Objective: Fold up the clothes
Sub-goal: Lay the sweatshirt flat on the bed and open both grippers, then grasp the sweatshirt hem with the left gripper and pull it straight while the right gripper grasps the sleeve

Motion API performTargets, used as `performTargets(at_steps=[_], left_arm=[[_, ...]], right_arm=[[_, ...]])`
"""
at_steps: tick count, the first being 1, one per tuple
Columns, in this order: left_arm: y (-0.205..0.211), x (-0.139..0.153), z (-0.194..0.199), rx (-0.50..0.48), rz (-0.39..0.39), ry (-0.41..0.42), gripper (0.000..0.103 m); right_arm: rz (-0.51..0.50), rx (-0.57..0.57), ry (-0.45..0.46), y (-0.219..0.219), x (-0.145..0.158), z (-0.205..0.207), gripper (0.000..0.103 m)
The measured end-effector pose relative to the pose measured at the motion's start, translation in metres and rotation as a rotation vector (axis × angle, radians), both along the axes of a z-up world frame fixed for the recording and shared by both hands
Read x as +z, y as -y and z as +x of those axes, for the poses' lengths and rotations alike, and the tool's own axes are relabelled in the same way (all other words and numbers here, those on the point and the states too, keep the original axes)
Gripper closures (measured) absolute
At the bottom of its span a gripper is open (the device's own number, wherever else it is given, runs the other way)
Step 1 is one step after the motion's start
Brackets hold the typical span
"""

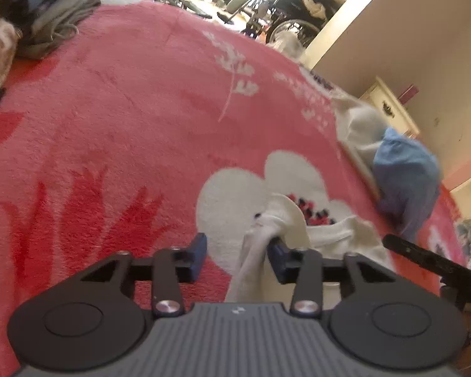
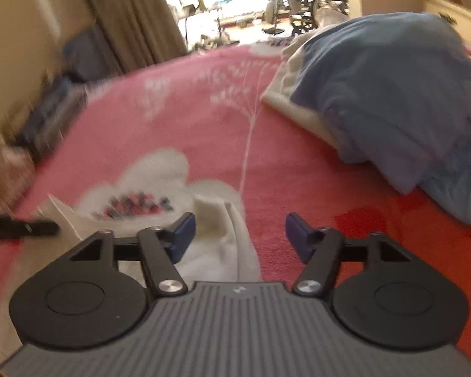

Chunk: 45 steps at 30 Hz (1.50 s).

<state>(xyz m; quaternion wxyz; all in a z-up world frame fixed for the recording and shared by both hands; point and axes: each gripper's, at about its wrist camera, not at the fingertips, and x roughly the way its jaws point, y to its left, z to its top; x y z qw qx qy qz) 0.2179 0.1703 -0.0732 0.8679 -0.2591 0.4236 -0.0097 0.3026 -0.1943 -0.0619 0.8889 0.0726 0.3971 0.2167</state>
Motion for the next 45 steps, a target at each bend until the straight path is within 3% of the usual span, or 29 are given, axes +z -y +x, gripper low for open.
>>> performTargets(at_steps=[4,8,13,19,25,27,30,33,37,40,45], left_arm=[[-0.004,0.033,-0.028,-0.026,-0.037,0.038,0.048],[-0.010,0.071,-0.067,-0.046,-0.057,0.081,0.048],[-0.013,0.121,-0.136,-0.110,-0.036,0.125,0.047],[-0.017,0.171,-0.239,-0.163,0.018,0.145,0.047],[-0.045,0.236,-0.343,-0.079,0.109,0.262,0.046],[-0.049,0.250,-0.365,-0.060,0.160,0.262,0.044],[-0.042,0.241,-0.387,-0.071,0.193,0.216,0.042],[-0.016,0.190,-0.397,-0.152,0.120,0.117,0.042],[0.040,0.100,-0.404,-0.285,0.038,-0.070,0.045],[0.082,0.056,-0.414,-0.386,0.100,-0.144,0.046],[0.120,0.037,-0.428,-0.465,0.220,-0.123,0.047]], right_arm=[[0.166,-0.070,-0.060,0.030,0.027,-0.021,0.033],[0.325,-0.096,-0.104,0.050,0.054,-0.057,0.033],[0.433,-0.038,-0.144,0.044,0.089,-0.111,0.033],[0.411,0.123,-0.195,-0.004,0.119,-0.178,0.033],[0.341,0.263,-0.204,-0.055,0.128,-0.237,0.034],[0.338,0.288,-0.220,-0.066,0.124,-0.250,0.034],[0.328,0.300,-0.255,-0.078,0.110,-0.264,0.035],[0.305,0.289,-0.332,-0.088,0.085,-0.277,0.038],[0.267,0.299,-0.431,-0.100,0.055,-0.301,0.047],[0.213,0.330,-0.458,-0.111,0.043,-0.318,0.053],[0.107,0.385,-0.456,-0.126,0.030,-0.337,0.072]])
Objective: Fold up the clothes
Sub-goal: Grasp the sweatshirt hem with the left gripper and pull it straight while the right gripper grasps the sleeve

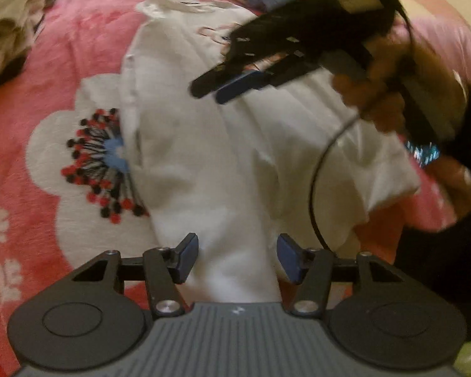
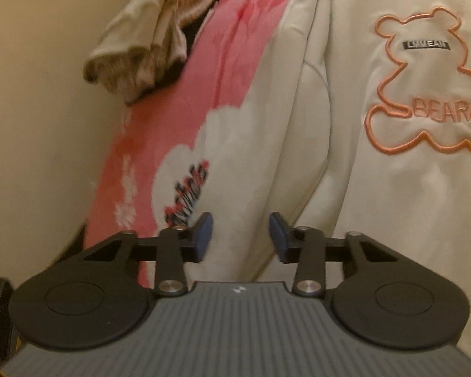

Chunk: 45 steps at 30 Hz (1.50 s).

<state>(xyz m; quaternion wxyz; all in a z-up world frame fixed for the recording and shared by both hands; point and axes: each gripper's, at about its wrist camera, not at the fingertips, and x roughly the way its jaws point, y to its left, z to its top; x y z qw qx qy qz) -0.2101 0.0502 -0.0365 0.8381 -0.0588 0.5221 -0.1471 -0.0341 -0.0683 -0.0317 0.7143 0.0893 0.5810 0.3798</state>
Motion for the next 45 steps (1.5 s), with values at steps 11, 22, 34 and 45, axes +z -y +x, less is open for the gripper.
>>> performTargets(at_steps=[11,22,34,45], left_arm=[[-0.016,-0.009,0.003,0.086,-0.039,0.005,0.096],[-0.086,0.030,-0.009,0.340,-0.190,0.088,0.100],[-0.207,0.104,0.022,0.644,-0.041,0.232,0.100],[-0.264,0.100,0.055,0.773,0.064,0.259,0.100]], right_arm=[[0.048,0.032,0.036,-0.003,0.008,0.000,0.096],[0.120,-0.067,0.034,0.015,0.014,0.014,0.095],[0.043,-0.151,-0.011,0.030,-0.006,0.019,0.095],[0.083,-0.170,-0.056,0.022,-0.014,0.027,0.095]])
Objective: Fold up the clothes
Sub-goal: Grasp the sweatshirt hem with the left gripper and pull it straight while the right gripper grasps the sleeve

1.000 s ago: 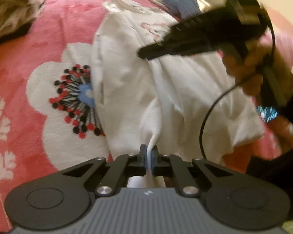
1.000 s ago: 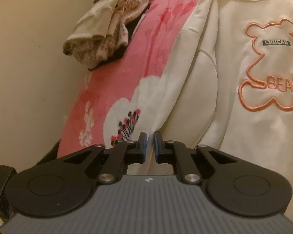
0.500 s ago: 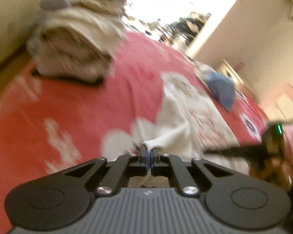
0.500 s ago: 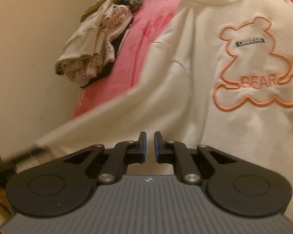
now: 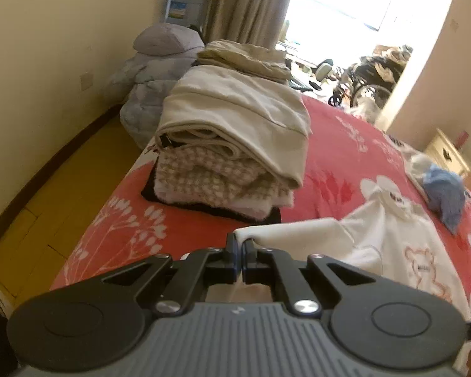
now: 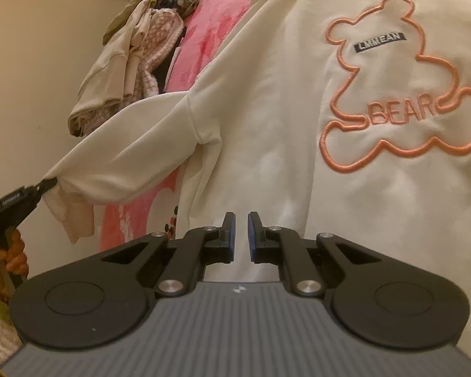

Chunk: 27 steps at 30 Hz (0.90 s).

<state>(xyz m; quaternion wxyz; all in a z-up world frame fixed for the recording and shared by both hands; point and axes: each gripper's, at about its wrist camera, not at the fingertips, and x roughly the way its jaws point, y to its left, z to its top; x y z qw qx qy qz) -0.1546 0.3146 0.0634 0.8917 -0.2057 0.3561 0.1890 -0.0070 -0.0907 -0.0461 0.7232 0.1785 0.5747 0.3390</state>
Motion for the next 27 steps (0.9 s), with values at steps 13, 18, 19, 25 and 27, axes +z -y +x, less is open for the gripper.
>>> performTargets(at_steps=[13,18,19,25,27], left_arm=[[-0.054,-0.032,0.025,0.016,0.168,-0.253,0.100],[-0.075,-0.060,0.036,0.027,0.168,-0.356,0.100],[-0.077,-0.065,0.039,0.026,0.178,-0.375,0.100],[-0.075,-0.099,0.062,-0.025,0.258,-0.490,0.096],[-0.077,-0.110,0.062,-0.039,0.271,-0.512,0.087]], right_arm=[[-0.040,-0.046,0.030,0.010,0.016,-0.012,0.095],[-0.050,-0.043,0.029,0.008,0.016,-0.010,0.094],[-0.049,-0.044,0.027,0.009,0.015,-0.008,0.094],[-0.056,-0.049,0.007,0.006,0.003,0.004,0.093],[-0.059,-0.057,-0.003,0.010,-0.001,0.008,0.093]])
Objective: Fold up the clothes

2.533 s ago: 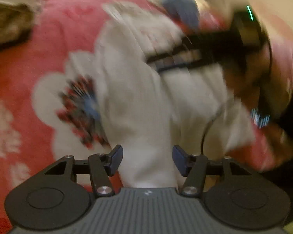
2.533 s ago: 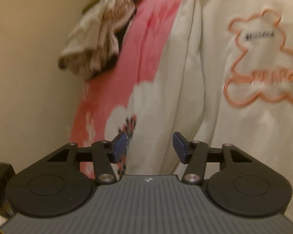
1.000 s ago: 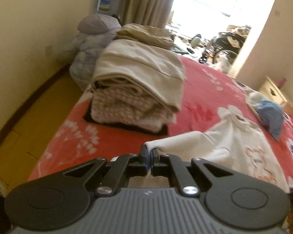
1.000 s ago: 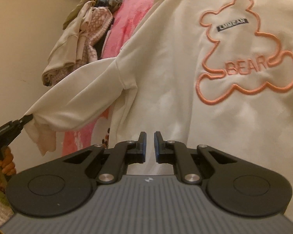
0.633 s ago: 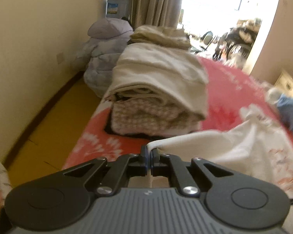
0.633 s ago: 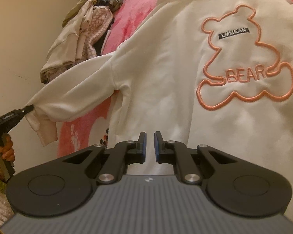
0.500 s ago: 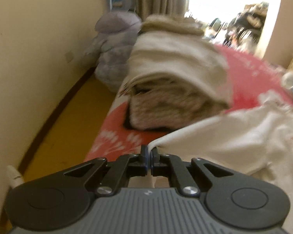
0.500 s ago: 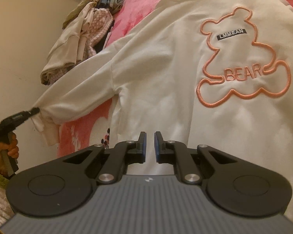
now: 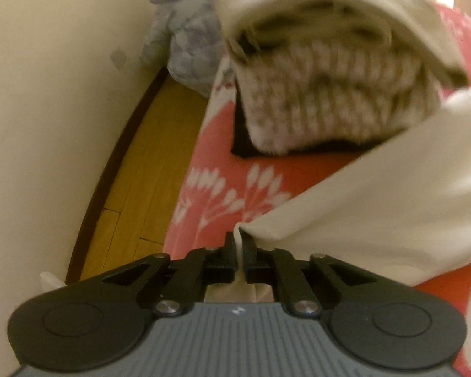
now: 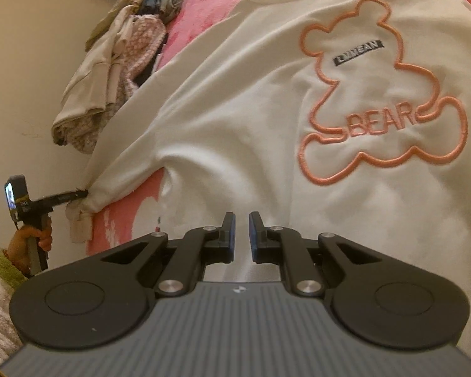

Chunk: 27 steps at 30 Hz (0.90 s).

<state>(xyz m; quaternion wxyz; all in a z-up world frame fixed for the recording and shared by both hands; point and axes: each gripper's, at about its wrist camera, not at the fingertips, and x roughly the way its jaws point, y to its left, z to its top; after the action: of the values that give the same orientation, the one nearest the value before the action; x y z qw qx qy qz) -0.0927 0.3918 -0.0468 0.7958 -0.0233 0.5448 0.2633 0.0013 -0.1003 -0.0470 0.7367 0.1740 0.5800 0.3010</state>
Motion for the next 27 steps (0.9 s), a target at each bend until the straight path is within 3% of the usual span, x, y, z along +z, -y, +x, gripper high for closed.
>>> performTargets(at_steps=[1,3,6,12,16,21,24,27], left_arm=[[-0.003,-0.002,-0.002,-0.001,0.010,0.002,0.076],[-0.011,-0.005,-0.007,0.007,0.025,0.011,0.066],[-0.034,-0.003,-0.015,0.075,0.021,0.028,0.066],[-0.069,0.016,-0.037,0.216,0.148,0.023,0.070],[-0.069,0.049,-0.054,0.277,0.170,0.108,0.072],[-0.003,0.092,-0.060,0.129,0.067,0.281,0.070],[0.061,0.105,-0.044,-0.043,-0.047,0.362,0.060],[0.123,0.108,-0.019,-0.216,-0.144,0.410,0.059]], right_arm=[[0.003,-0.007,-0.004,0.001,-0.002,0.002,0.093],[0.006,-0.016,-0.005,0.006,-0.005,0.006,0.093],[0.006,-0.018,0.004,0.012,-0.006,0.009,0.093],[0.012,-0.057,0.015,0.025,-0.007,0.011,0.093],[0.040,-0.078,0.045,0.034,-0.001,0.008,0.093],[0.055,-0.093,0.095,0.049,0.011,-0.002,0.093],[0.062,-0.141,0.142,0.071,0.023,-0.006,0.093],[0.060,-0.238,0.200,0.108,0.039,-0.004,0.092]])
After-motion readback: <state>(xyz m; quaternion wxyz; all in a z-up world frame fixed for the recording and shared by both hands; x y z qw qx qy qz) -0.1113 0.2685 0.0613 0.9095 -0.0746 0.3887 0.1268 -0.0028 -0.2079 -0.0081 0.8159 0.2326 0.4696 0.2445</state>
